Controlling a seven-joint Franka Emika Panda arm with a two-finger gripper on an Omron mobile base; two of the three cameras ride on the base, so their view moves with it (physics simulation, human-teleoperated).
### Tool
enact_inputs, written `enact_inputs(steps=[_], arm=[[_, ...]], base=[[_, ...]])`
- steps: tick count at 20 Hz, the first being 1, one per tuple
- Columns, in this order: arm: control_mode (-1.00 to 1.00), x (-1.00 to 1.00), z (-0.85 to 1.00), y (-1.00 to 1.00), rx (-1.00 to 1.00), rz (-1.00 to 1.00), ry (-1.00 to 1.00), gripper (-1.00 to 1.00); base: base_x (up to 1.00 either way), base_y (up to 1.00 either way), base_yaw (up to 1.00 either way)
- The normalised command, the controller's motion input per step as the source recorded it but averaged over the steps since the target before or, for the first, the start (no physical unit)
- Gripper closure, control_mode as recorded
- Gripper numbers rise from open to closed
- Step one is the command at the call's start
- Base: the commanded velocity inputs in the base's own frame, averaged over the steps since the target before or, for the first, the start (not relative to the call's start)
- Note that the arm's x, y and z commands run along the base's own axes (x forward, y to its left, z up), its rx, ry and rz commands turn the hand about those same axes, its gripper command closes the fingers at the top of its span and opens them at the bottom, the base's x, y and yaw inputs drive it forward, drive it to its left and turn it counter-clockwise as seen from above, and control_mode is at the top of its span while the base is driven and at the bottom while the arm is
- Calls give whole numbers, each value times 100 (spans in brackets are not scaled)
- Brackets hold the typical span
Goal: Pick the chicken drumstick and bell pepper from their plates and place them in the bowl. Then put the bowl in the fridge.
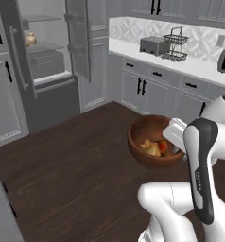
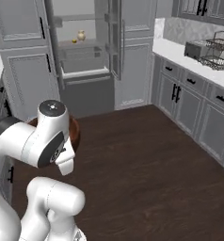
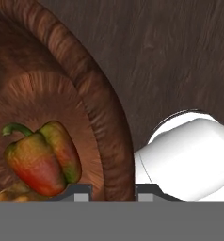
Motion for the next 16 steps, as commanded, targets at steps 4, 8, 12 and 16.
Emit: enact_inputs(steps=[4, 8, 12, 16], arm=[[100, 0, 0, 0, 0, 0, 0, 100], [100, 0, 0, 0, 0, 0, 0, 100], [100, 0, 0, 0, 0, 0, 0, 100], [100, 0, 0, 0, 0, 0, 0, 100]], base=[[100, -75, 51], [100, -71, 53], [100, -74, 50], [100, -80, 47]])
